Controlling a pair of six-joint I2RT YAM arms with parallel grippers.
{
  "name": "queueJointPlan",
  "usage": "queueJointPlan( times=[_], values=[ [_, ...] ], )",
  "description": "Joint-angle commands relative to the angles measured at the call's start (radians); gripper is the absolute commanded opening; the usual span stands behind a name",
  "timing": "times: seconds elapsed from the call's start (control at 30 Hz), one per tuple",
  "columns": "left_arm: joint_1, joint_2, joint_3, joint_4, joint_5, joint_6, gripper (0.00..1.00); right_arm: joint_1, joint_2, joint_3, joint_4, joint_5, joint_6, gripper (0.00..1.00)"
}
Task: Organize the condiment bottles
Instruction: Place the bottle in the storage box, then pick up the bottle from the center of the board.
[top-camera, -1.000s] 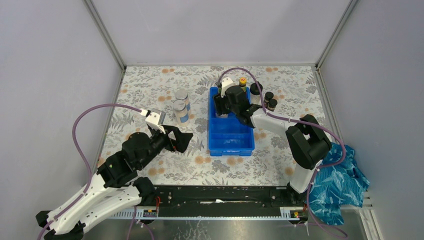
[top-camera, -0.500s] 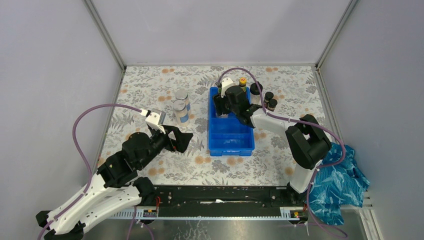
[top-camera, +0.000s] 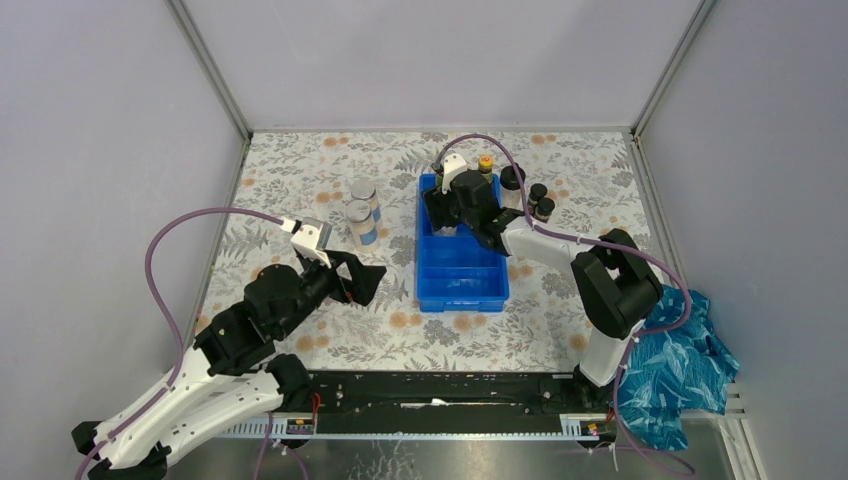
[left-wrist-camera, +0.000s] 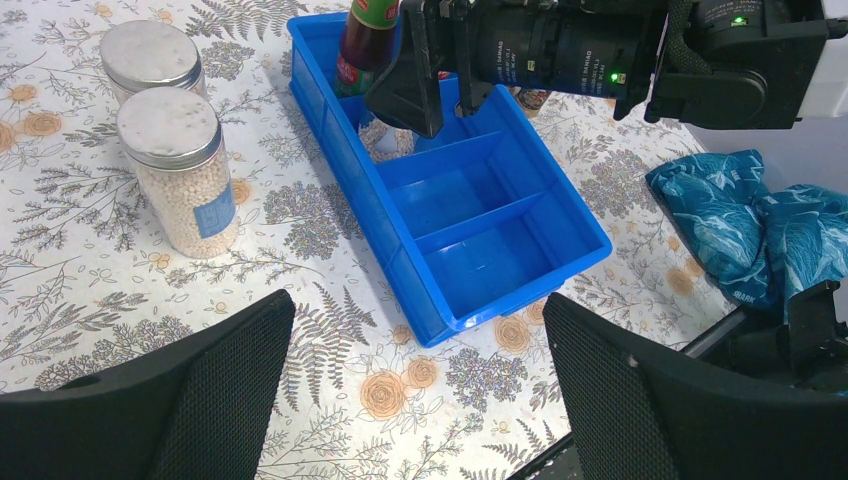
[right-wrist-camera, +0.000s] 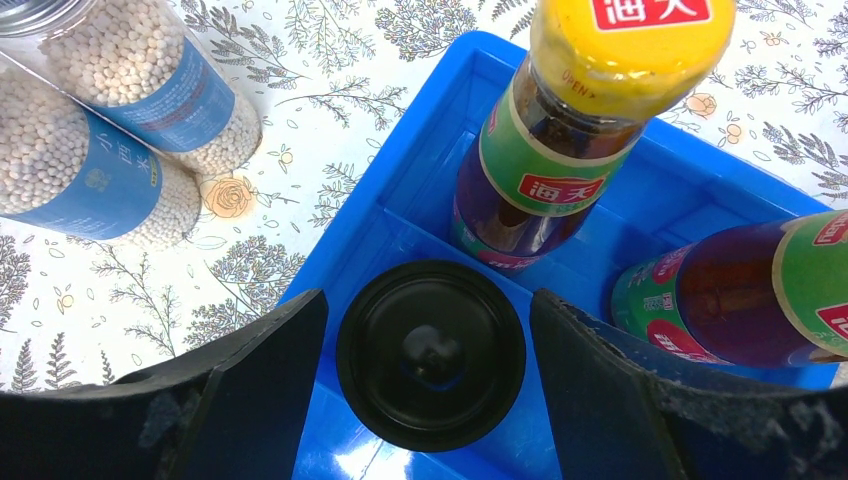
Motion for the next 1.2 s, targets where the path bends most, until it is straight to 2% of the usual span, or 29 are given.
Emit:
queueJointPlan(
  times=[0.0,0.4,0.73,1.17],
  values=[
    [-0.006,-0.007,-0.002,0.009,0.006,0.004,0.99,-0.005,-0.030,0.033,0.031,0.011,-0.001,0.82],
    [-0.005,-0.009,0.028,-0.022,-0.020,-0.026,0.99,-0.006,-0.108,0.075,-0.012,0.023,-0.009,0.85],
    [-0.006,-0.008,0.071,-0.016,-0.073,-0.073,0.99,-0.005,-0.263,0.056,-0.043,0.030,-0.009,0.85],
    [-0.006,0.166,0.135,-0.021,-0.146,-0.115,0.98,-0.006,-0.528,-0.059,-0.097,0.046,0.066,0.86]
  ],
)
